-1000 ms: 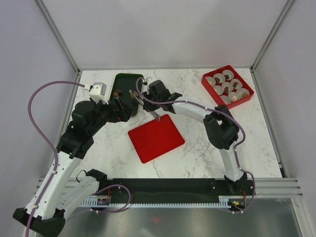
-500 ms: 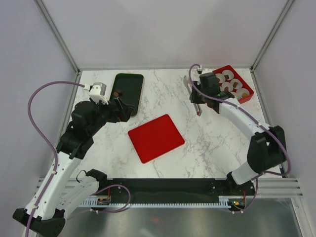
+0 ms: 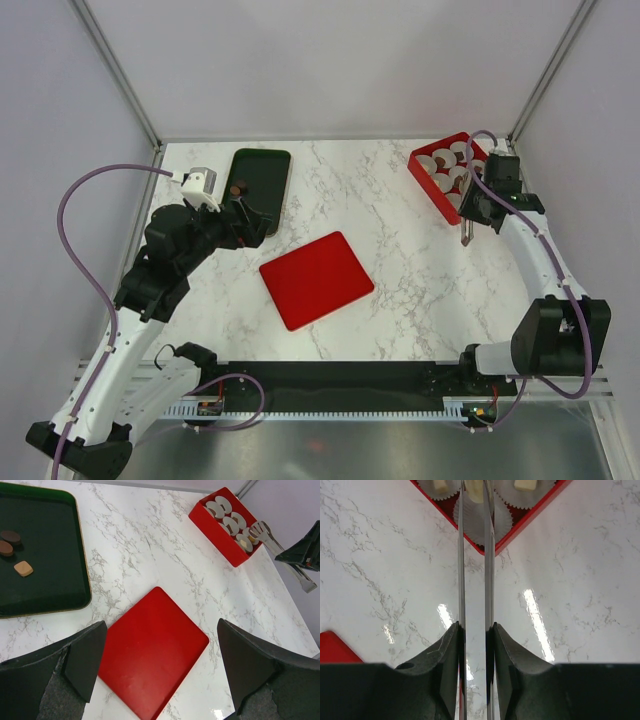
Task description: Pack the chocolate
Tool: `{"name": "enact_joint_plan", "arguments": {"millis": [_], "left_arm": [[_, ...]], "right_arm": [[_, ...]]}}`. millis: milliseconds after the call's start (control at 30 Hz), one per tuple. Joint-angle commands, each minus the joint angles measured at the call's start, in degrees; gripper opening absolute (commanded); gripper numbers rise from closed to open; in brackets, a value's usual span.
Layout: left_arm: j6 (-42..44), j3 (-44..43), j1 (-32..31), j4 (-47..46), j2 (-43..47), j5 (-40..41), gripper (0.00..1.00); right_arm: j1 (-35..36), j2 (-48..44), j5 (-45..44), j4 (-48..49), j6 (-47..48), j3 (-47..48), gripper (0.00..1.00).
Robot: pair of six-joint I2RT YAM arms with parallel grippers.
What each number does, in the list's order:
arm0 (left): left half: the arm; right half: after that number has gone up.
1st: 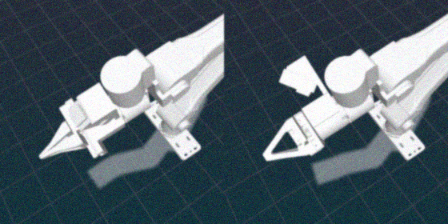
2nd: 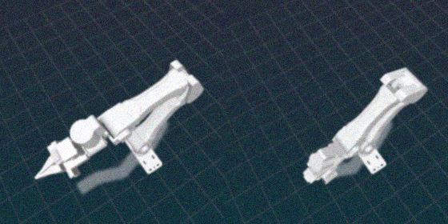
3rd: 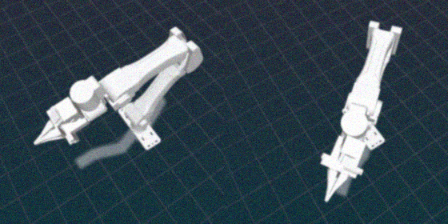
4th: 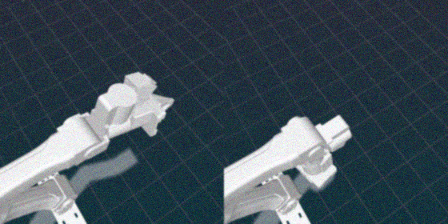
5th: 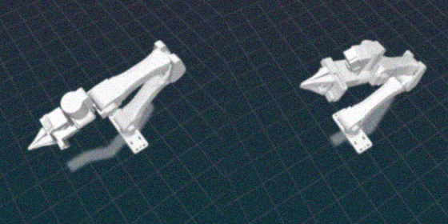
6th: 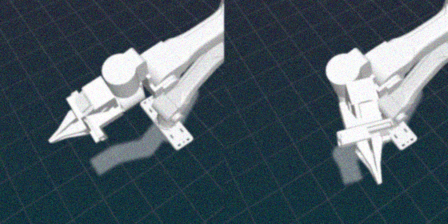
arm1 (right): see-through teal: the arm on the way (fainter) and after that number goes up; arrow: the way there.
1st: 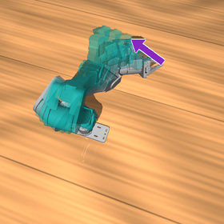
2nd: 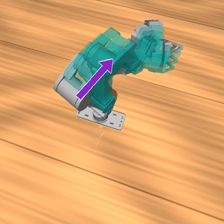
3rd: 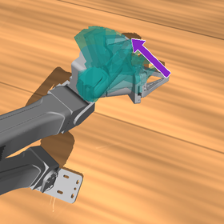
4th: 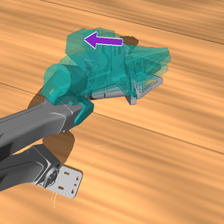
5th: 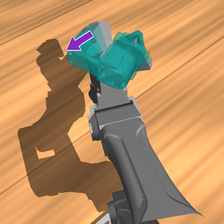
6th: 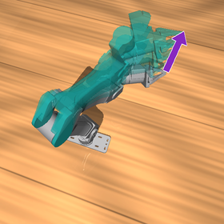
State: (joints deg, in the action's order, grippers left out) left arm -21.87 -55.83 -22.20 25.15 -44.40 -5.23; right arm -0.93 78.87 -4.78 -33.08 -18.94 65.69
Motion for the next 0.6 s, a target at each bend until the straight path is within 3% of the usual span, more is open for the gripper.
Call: {"name": "enact_joint_plan", "arguments": {"millis": [0, 567], "left_arm": [[-1.51, -0.15, 0.40, -2.56, 0.28, -1.53, 1.00], [-1.69, -0.06, 0.40, -2.73, 0.37, -1.97, 1.00]], "right_arm": [[-2.14, -0.03, 3.71, -1.46, -1.28, -0.30, 0.37], [-3.47, 1.90, 3.81, -1.90, -1.19, -2.41, 0.40]]}}
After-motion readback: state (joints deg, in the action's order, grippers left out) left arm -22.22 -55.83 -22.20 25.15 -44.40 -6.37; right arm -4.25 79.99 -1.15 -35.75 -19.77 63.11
